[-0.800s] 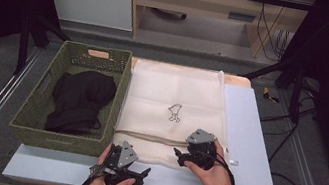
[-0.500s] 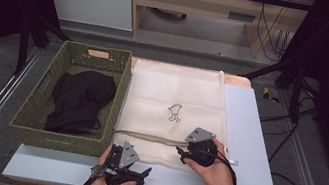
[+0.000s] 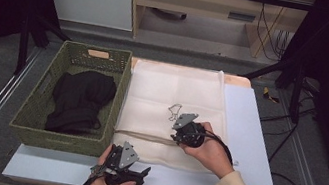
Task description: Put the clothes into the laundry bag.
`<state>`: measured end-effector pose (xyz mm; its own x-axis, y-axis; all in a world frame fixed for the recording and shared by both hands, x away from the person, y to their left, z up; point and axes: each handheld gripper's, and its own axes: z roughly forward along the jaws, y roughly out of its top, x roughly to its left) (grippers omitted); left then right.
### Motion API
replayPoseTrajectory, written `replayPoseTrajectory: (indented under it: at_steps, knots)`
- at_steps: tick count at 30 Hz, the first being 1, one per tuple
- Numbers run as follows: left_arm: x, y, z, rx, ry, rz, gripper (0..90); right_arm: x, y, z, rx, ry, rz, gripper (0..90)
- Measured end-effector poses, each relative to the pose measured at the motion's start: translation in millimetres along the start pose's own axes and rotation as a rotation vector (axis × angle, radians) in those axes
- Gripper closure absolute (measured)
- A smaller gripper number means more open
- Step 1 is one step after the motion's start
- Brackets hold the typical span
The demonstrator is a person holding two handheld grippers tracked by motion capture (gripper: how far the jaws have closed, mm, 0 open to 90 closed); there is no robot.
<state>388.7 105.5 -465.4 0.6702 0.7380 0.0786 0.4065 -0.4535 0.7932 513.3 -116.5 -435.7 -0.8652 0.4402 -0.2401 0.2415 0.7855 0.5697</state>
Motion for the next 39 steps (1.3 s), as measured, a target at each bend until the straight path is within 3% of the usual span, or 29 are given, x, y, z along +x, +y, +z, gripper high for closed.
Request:
replayPoseTrajectory:
  at_steps: [4, 8, 23, 26, 32, 39]
  knots:
    - [0.0, 0.3, -0.9, -0.002, 0.0, -0.001, 11.6, 3.5, 4.0, 10.6, 0.024, 0.037, -0.037, 73.8]
    - [0.0, 0.6, -1.2, -0.003, 0.002, 0.0, 11.7, 5.4, 5.4, 18.0, 0.028, 0.074, -0.04, 72.8]
    - [0.8, 0.6, -1.9, -0.01, 0.009, -0.012, 11.6, 6.6, 4.6, 28.6, 0.059, 0.088, -0.052, 67.9]
    - [0.5, 0.7, -1.6, -0.009, 0.008, -0.012, 11.6, 6.7, 4.0, 29.0, 0.061, 0.089, -0.049, 71.5]
    - [-0.7, 0.8, -1.7, -0.01, 0.004, -0.014, 11.6, 5.9, 3.7, 28.6, 0.068, 0.093, -0.056, 86.7]
    - [-0.9, 0.8, -1.2, -0.008, 0.003, -0.01, 11.6, -2.4, 12.9, 15.7, 0.044, 0.066, -0.052, 89.5]
